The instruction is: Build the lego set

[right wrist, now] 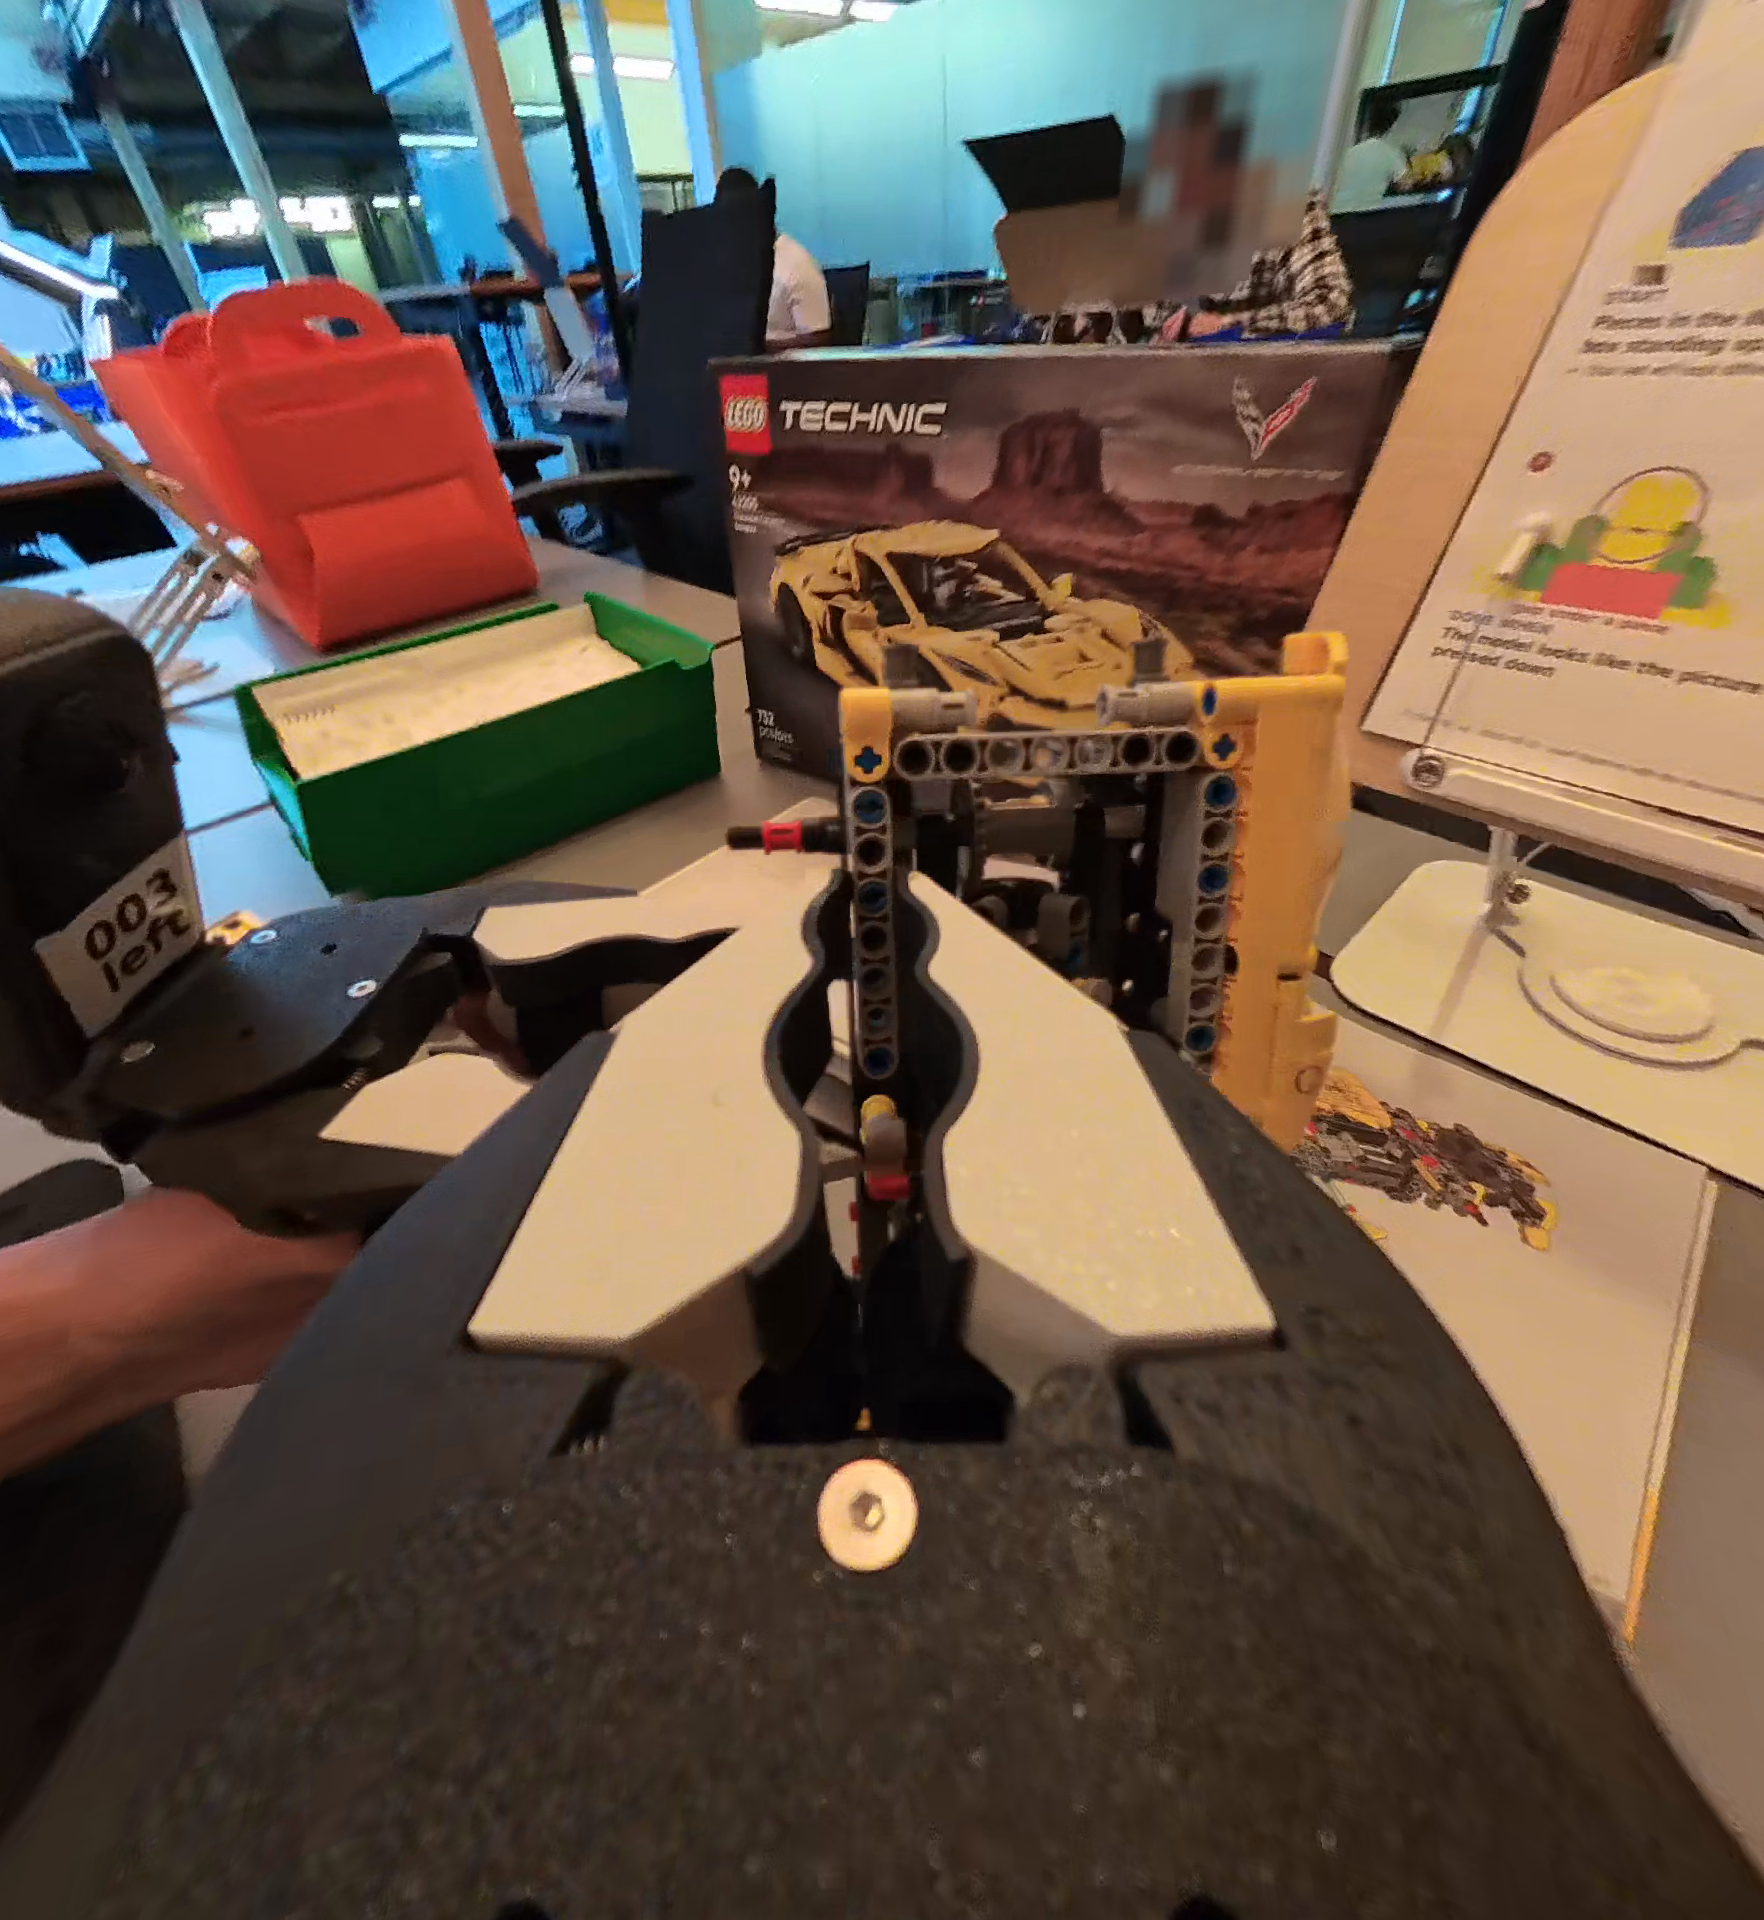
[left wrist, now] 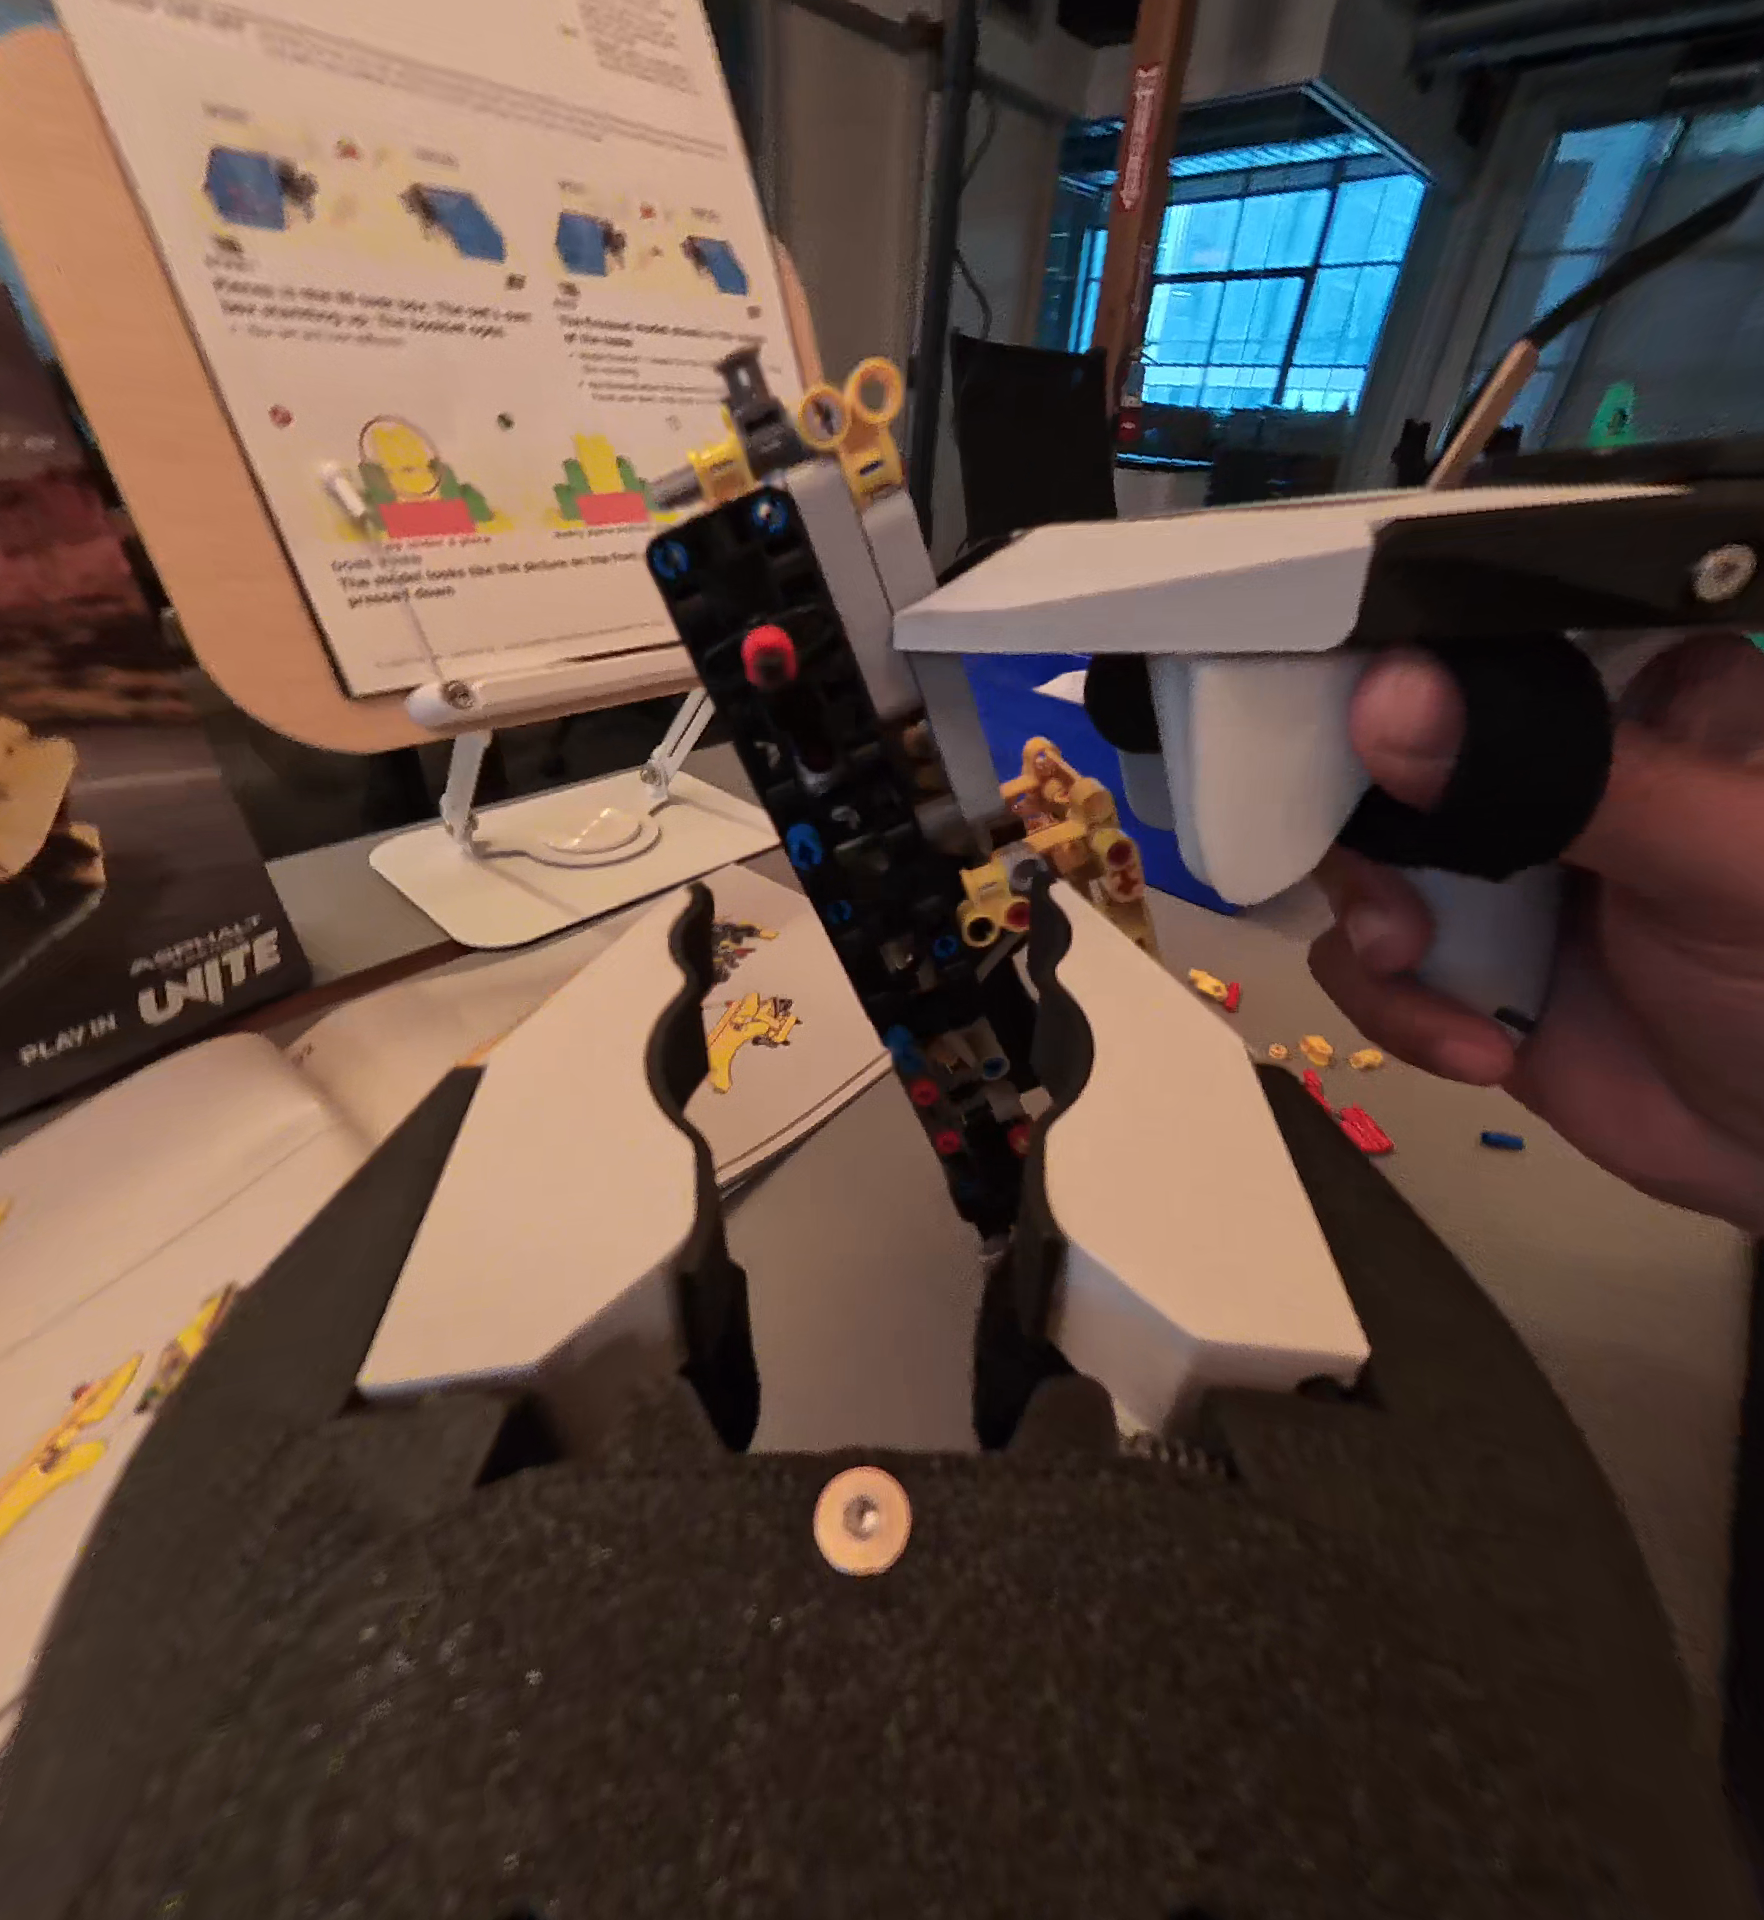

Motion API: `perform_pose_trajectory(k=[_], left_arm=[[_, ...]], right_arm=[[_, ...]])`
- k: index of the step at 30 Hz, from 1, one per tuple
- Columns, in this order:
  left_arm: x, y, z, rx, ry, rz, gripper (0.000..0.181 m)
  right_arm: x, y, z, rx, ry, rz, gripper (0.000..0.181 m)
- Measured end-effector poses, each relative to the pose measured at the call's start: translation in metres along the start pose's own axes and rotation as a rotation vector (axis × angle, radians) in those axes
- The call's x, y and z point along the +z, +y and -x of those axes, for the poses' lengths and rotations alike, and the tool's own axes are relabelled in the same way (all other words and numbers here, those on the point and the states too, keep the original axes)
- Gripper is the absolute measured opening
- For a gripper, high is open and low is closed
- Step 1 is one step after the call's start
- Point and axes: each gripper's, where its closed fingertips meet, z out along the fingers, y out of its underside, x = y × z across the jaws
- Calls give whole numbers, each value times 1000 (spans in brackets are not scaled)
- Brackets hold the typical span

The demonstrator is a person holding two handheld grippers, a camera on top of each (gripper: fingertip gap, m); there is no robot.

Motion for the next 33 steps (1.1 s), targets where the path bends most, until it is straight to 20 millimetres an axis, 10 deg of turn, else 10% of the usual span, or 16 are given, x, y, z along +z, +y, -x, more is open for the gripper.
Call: perform_pose_trajectory(k=[17, 21, 26, 33], left_arm=[[5, -27, -22, 7, 91, -44, 47], [4, -26, -24, -8, 224, -4, 46], [3, -25, -25, -9, 483, 57, 46], [9, -25, -36, 39, 729, 99, 45]], right_arm=[[-23, 1, 13, 53, 48, -69, 6], [-33, -7, 29, 19, -185, -60, 30], [-87, -48, -37, 32, -283, -226, 39], [-62, 6, -40, 166, -728, 21, 64]])
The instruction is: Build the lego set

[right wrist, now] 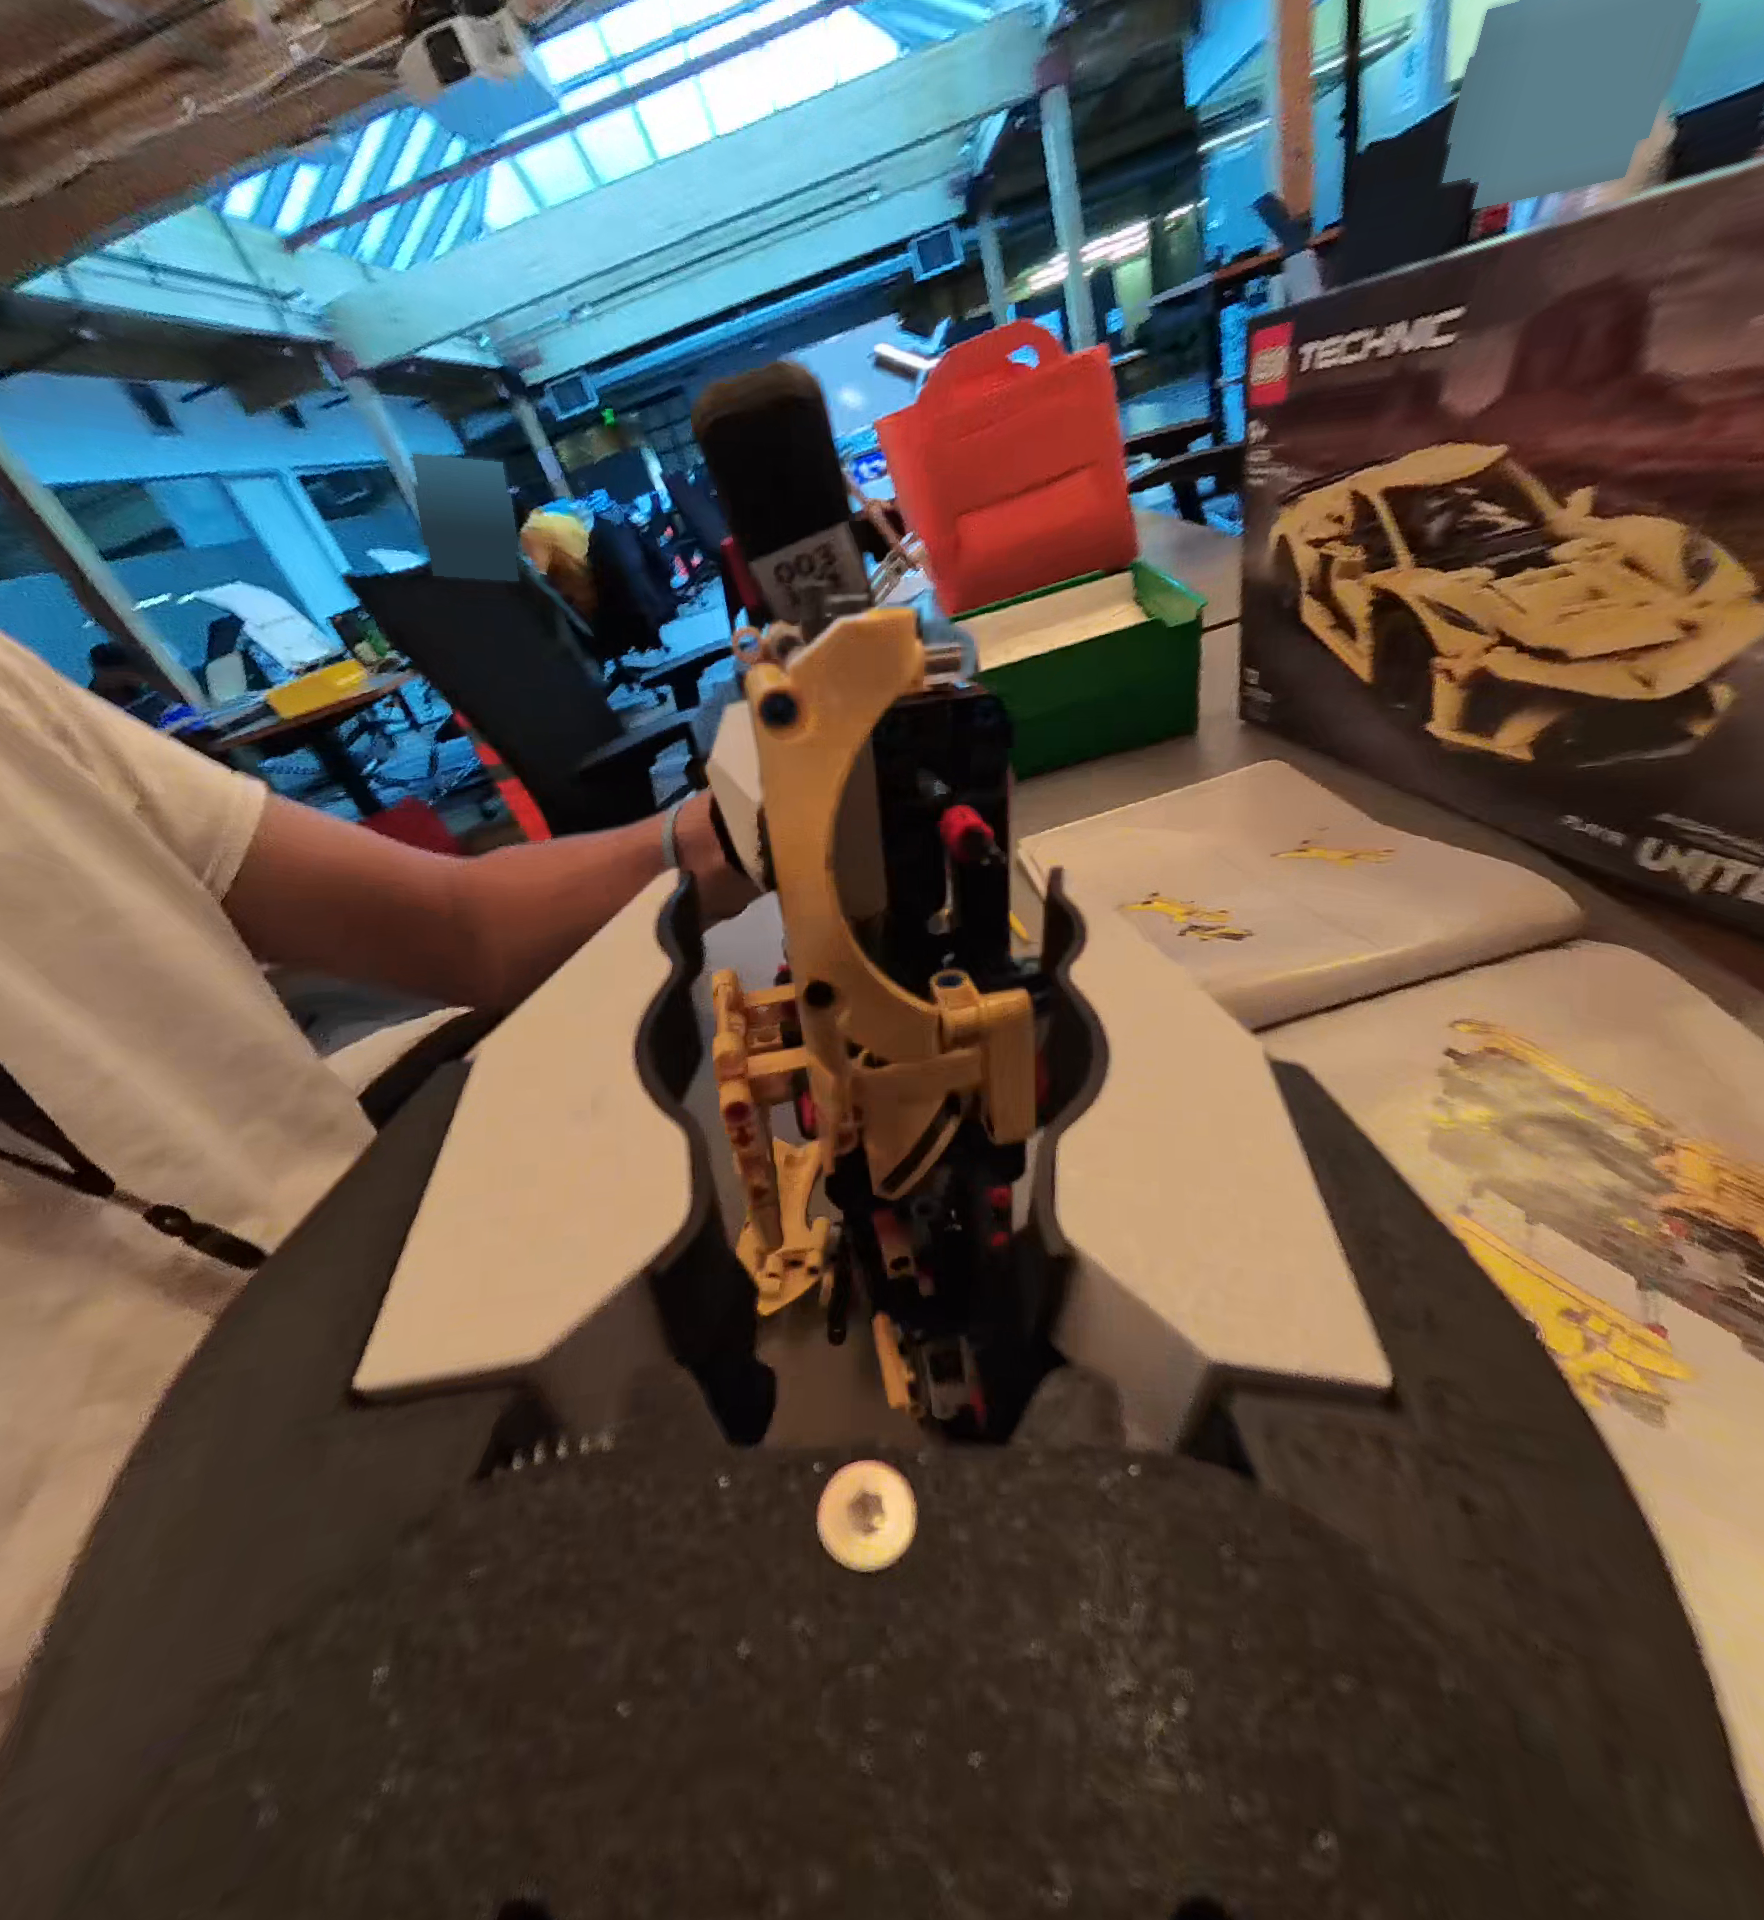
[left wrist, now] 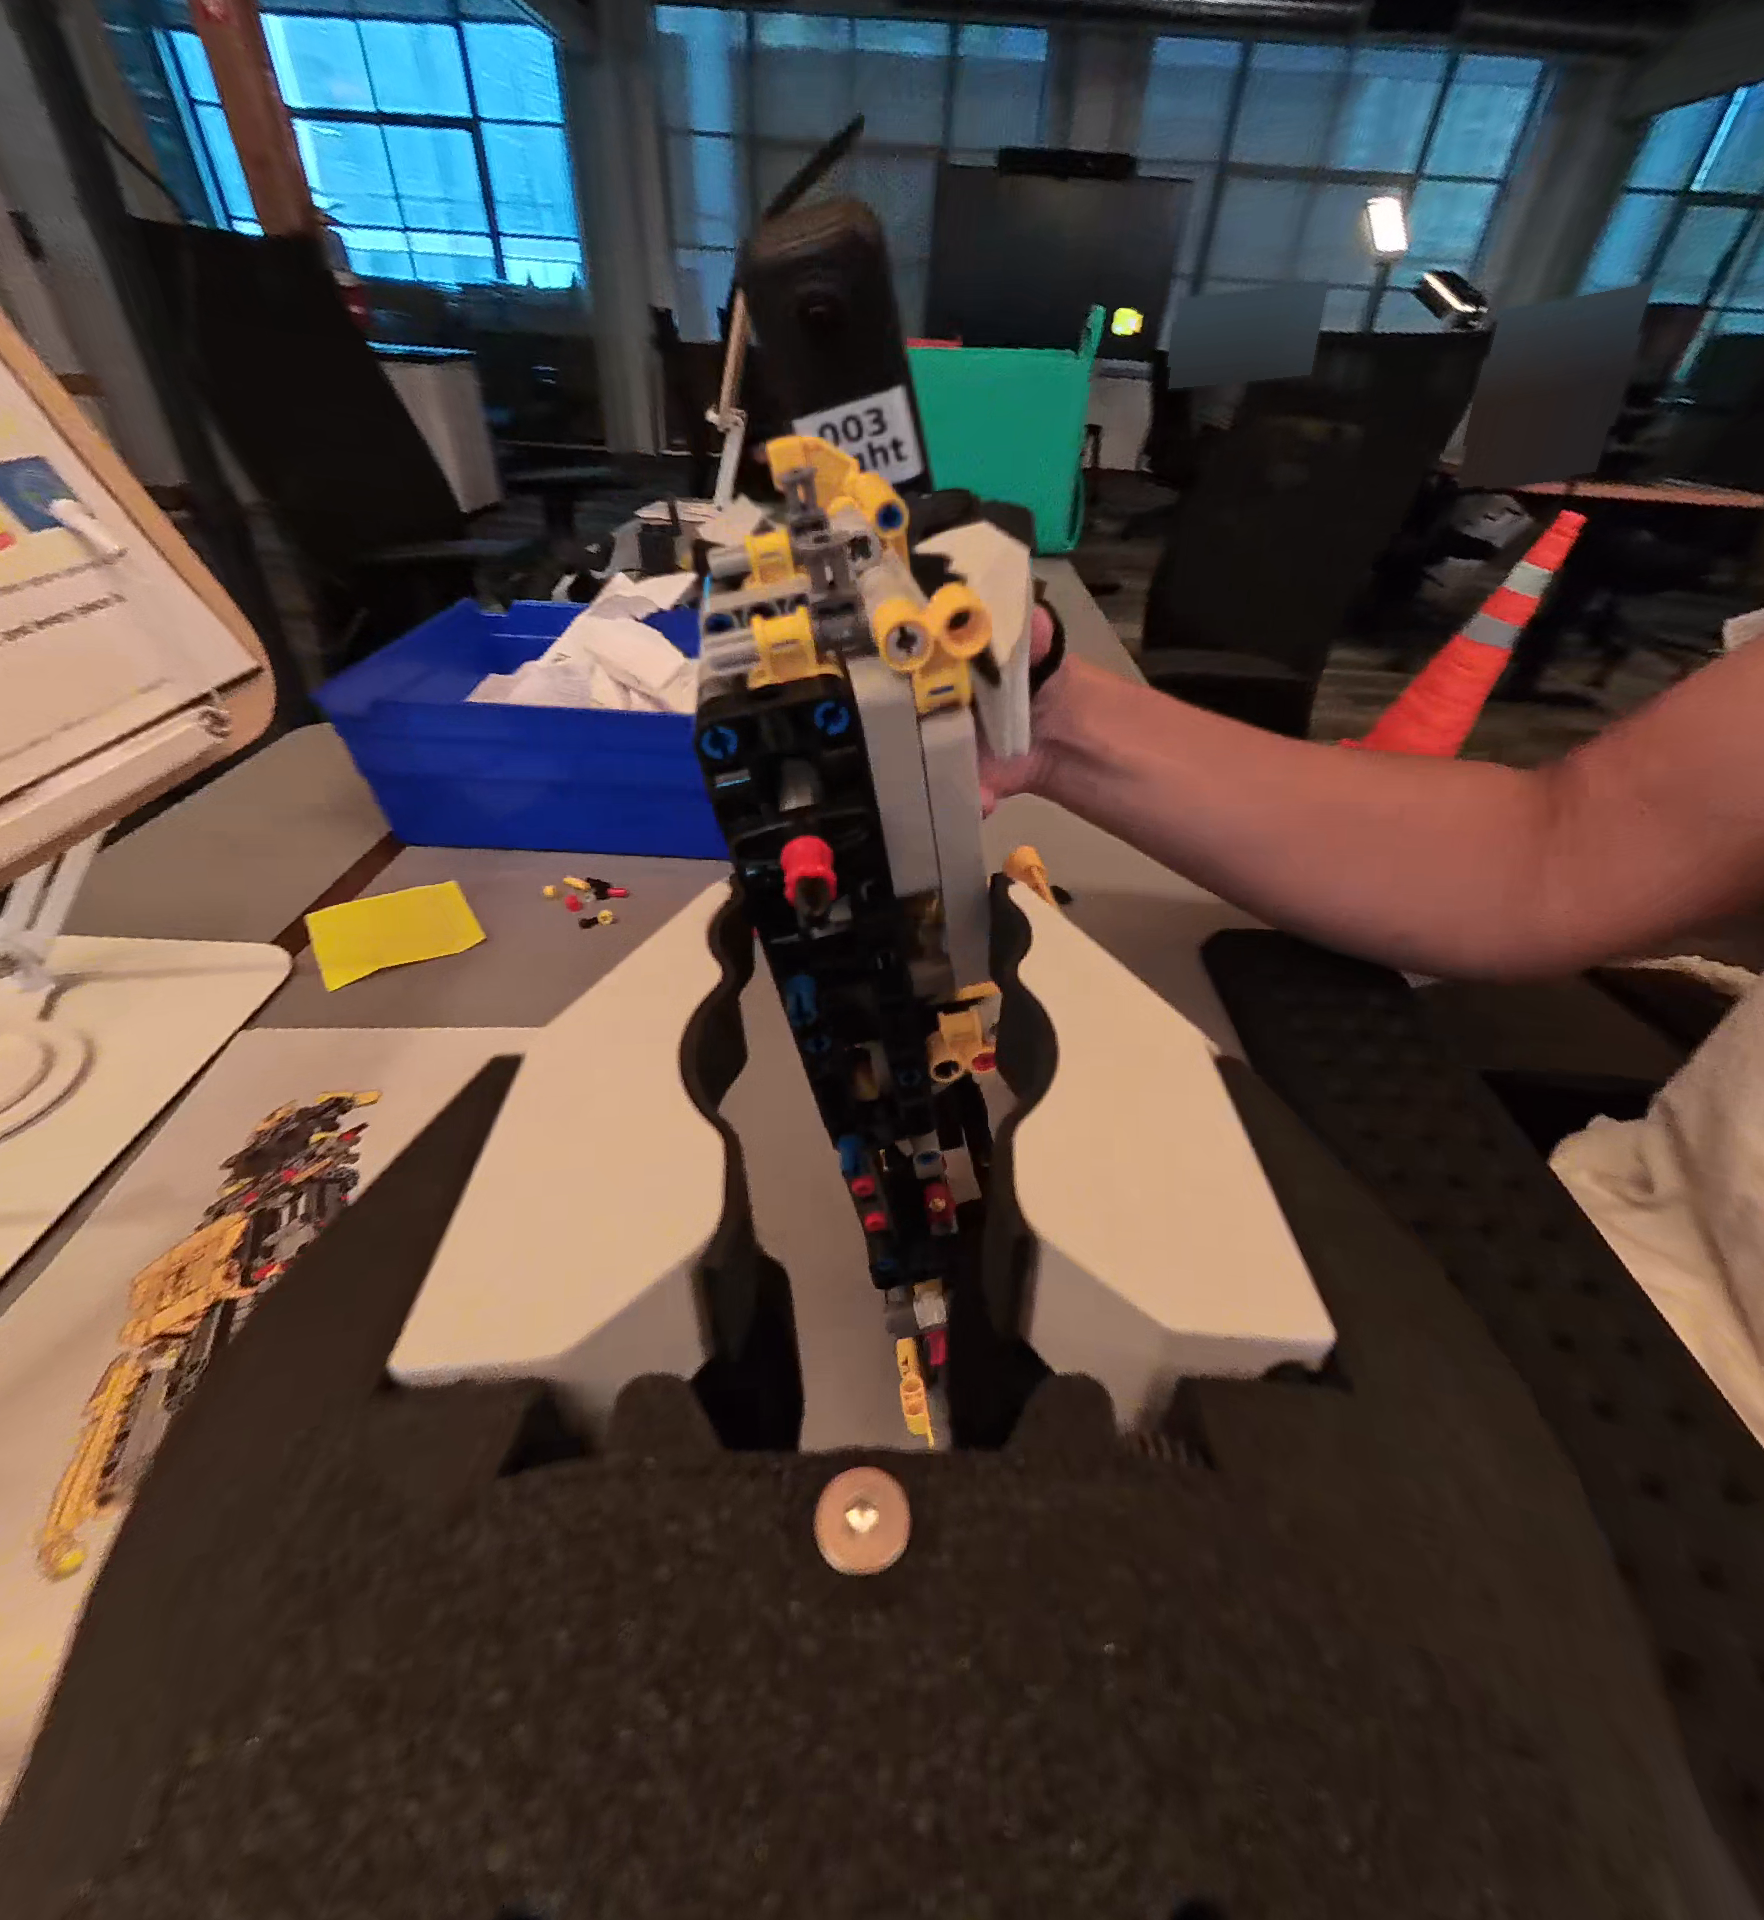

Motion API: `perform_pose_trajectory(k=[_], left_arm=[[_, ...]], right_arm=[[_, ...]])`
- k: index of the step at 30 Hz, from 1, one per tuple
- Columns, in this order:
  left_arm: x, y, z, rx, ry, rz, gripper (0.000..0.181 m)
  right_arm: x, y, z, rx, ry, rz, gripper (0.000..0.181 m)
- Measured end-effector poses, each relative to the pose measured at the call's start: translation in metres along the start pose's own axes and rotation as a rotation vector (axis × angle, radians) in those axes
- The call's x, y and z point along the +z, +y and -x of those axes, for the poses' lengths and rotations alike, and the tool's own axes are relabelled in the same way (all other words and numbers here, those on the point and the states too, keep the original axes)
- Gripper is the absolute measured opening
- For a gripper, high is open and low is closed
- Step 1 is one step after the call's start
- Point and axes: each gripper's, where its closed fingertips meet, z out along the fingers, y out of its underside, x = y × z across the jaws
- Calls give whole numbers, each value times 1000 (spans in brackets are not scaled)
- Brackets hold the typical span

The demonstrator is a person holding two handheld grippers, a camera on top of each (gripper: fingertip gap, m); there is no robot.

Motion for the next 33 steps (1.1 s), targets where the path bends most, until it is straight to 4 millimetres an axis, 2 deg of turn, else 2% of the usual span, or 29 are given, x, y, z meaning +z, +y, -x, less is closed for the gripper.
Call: perform_pose_trajectory(k=[2, 4, 12, 17, 19, 20, 22, 25, 28, 30, 31, 33], left_arm=[[4, -1, 0, 0, 28, 6, 45], [7, -1, 2, -1, 29, 2, 45], [11, -2, 7, 2, -55, 1, 46], [11, -3, -5, 47, -31, -26, 44], [11, -3, -6, 41, -20, -36, 44], [10, -3, -6, 36, -10, -42, 44], [8, -3, -7, 39, 8, -51, 44], [7, -3, -11, 55, 41, -66, 44], [8, -3, -9, 46, 48, -83, 44], [8, -3, -8, 47, 44, -73, 44], [8, -3, -8, 47, 45, -68, 44], [10, -4, -9, 50, 48, -72, 44]], right_arm=[[7, 5, 0, -30, -13, 26, 55], [8, 6, -8, -64, 48, 20, 47], [0, 4, -13, -40, 70, -76, 45], [-2, 6, 0, -82, 37, -92, 46], [-10, 7, -3, -93, 73, -29, 52], [-17, 4, -6, -114, 122, 2, 60], [-26, -6, -2, -163, 153, 47, 73], [-20, -13, 8, -156, 113, 147, 85], [-6, -9, 4, -158, 85, 227, 83], [-4, -22, 13, -212, 91, 286, 72], [-4, -24, 11, -271, 147, 373, 65], [2, -17, 9, -335, 201, 607, 67]])
